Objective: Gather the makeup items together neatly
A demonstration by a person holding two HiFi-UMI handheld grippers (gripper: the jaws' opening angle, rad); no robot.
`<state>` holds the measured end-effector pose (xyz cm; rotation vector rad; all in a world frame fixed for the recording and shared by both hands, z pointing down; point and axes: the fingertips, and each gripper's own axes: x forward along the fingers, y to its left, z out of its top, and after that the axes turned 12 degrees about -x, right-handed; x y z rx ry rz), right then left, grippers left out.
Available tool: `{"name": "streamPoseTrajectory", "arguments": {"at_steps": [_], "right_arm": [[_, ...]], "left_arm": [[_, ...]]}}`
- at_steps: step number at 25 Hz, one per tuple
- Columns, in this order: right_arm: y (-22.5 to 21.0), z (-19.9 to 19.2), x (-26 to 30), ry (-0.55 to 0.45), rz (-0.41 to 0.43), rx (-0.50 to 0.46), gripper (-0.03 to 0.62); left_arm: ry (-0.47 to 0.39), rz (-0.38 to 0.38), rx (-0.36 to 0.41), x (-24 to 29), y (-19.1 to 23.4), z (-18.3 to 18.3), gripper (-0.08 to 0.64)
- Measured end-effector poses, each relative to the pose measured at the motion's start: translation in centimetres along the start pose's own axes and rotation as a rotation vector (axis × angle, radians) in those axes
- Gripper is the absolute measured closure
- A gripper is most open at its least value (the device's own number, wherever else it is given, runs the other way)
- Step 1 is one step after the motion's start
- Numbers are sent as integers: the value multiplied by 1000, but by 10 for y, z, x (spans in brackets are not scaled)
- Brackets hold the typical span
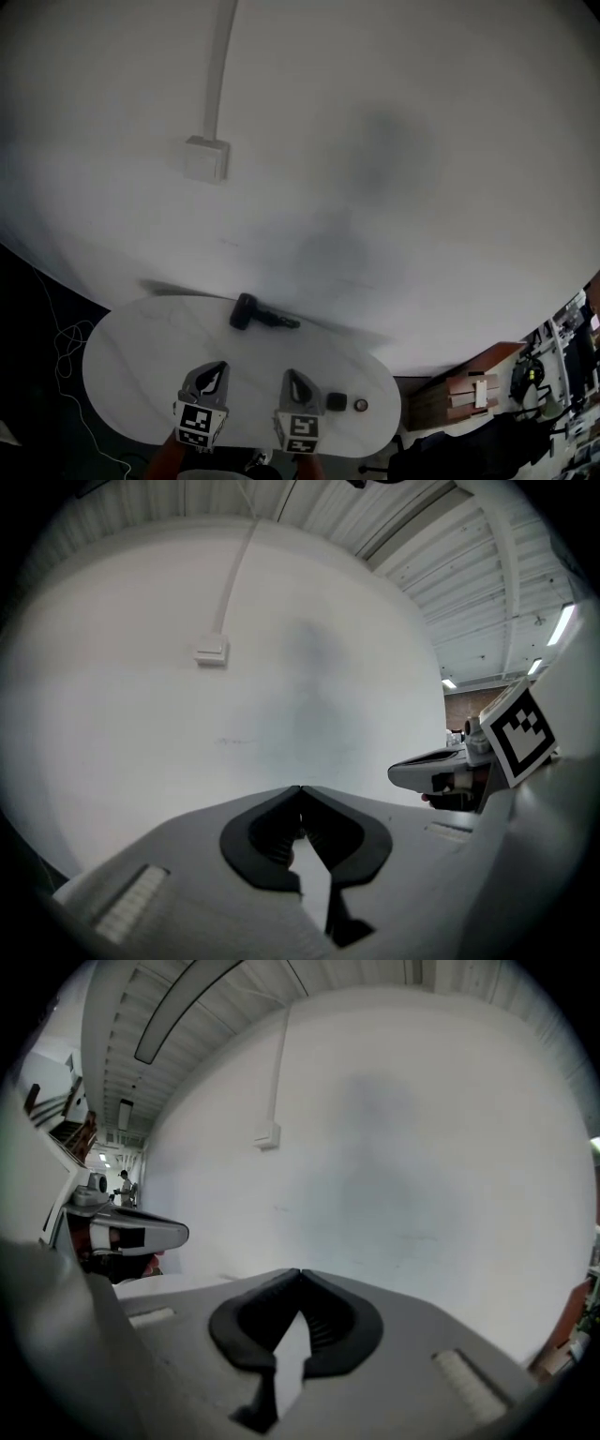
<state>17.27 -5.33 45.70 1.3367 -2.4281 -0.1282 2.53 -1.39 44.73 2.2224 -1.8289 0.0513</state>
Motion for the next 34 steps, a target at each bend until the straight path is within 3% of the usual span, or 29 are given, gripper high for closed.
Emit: {"name": "streamPoseTrajectory", "arguments": {"at_steps": [9, 34], "right_arm": [[34, 11, 5, -17, 79, -45, 588], [34, 6, 9, -3, 67, -33, 588]], "left_arm": [[-23, 46, -7, -20, 15, 2, 549], [15, 12, -7, -13, 13, -11, 549]]}}
